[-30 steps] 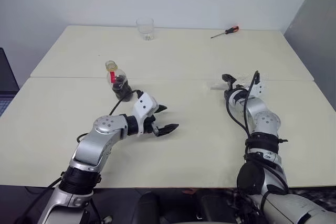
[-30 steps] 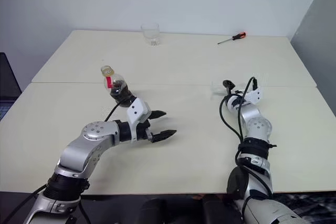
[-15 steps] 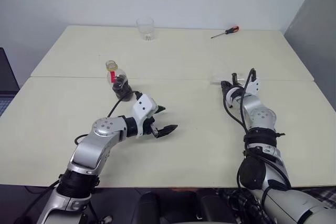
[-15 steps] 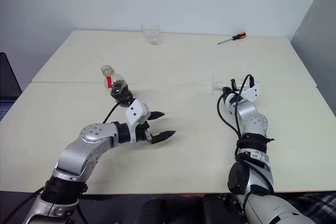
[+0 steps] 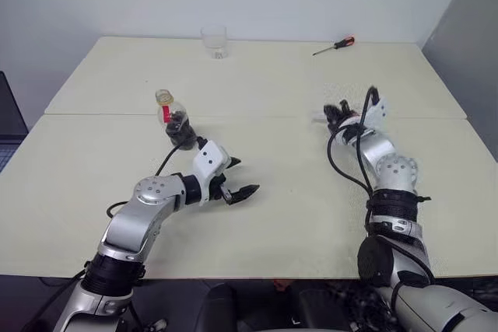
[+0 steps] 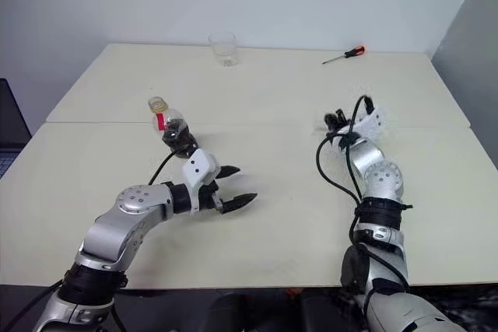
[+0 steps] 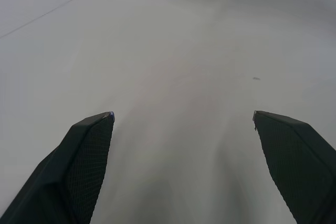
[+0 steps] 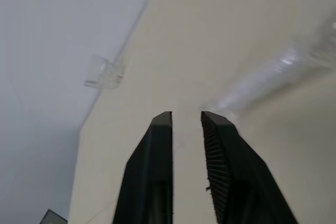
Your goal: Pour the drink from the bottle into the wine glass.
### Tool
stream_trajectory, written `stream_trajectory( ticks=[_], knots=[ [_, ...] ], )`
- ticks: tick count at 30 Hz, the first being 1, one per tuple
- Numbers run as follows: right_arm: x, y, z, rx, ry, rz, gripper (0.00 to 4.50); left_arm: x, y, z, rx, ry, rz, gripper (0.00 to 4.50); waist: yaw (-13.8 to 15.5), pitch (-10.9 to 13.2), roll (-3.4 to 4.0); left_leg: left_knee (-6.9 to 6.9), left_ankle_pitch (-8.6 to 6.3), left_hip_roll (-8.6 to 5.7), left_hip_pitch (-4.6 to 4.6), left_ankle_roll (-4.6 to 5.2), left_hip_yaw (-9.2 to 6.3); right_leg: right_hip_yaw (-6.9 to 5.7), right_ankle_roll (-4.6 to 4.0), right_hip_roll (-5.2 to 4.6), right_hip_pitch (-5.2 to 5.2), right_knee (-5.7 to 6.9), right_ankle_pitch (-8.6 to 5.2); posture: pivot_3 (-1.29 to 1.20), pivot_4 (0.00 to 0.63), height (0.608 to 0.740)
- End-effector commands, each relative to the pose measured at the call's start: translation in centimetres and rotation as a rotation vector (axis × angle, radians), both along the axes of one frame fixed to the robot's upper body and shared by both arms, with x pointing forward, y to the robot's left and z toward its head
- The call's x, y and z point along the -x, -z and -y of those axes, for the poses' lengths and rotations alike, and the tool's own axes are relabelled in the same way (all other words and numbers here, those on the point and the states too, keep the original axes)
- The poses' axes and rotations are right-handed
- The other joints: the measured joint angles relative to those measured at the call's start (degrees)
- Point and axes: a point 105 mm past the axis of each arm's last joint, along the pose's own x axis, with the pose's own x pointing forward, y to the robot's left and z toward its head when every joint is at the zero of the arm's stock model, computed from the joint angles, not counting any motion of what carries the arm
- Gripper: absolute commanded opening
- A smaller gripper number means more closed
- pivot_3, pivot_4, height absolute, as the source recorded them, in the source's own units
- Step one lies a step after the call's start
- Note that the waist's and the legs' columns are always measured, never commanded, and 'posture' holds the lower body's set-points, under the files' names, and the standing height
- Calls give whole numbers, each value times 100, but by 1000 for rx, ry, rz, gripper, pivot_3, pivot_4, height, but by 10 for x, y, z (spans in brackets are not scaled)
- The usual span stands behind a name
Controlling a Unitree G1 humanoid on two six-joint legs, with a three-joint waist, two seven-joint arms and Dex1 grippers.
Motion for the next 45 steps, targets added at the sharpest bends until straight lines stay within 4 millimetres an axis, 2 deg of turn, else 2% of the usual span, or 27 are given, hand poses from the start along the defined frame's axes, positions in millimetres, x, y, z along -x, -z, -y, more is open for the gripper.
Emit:
stream_trajectory(
  ticks=[1, 6, 8, 12, 19, 23, 28, 35, 45],
  knots=[
    [7, -27, 0, -21, 2, 57, 2320, 1, -10, -1, 5, 2, 51, 4500, 1, 0, 0, 0, 0, 0, -1, 0, 1, 0, 0, 0, 0, 0, 0, 0, 150, 740],
    [8, -14, 14, -131, 104, -134, 4024, 0, -10, 0, 9, -5, 55, 4500, 1, 0, 0, 1, 0, -1, -4, 0, 4, -1, 0, -5, 0, 0, 0, 0, 150, 740],
    [9, -12, 15, -169, 126, -195, 4484, 0, -9, 0, 9, -6, 54, 4500, 1, 0, 0, 1, 0, -1, -5, 0, 5, 0, -1, -7, -1, 0, 1, 0, 150, 740],
    [4, -14, 15, -211, 155, -269, 4484, 1, -7, 1, 10, -3, 48, 4500, -7, 0, 0, 1, 0, -4, -6, 0, 4, -1, -14, -6, -8, 1, 8, 0, 150, 740],
    [-18, 6, 14, -278, 208, -400, 4484, -1, -6, 3, 13, -4, 49, 4500, -5, 0, 0, 1, 0, -5, -10, 1, 11, -2, -18, -2, -7, -2, 11, 0, 150, 740],
    [-23, 21, 25, -284, 310, -456, 4484, 1, -5, 1, 12, -19, 48, 4500, -4, 0, 0, 1, 0, -5, -24, 1, 11, -2, -21, -3, -19, -3, 12, 0, 150, 740],
    [-30, 22, 32, -300, 350, -431, 4484, 3, -4, -2, 8, -31, 47, 4500, -2, 0, 0, 2, 1, -4, -45, 1, 12, -3, -23, -6, -39, -1, 14, 0, 150, 740],
    [-41, 22, 27, -325, 371, -417, 4484, 3, -6, -2, -1, -39, 53, 4500, -6, 0, 0, 3, 1, -5, -44, 1, 13, -4, -24, -3, -40, 1, 15, 0, 150, 740],
    [-44, 46, 37, -340, 504, -462, 4484, 2, -9, -5, -10, -59, 64, 4500, -2, -1, -1, 14, 1, -5, -44, 1, 11, -4, -23, -6, -34, 2, 16, 0, 150, 740]
  ],
)
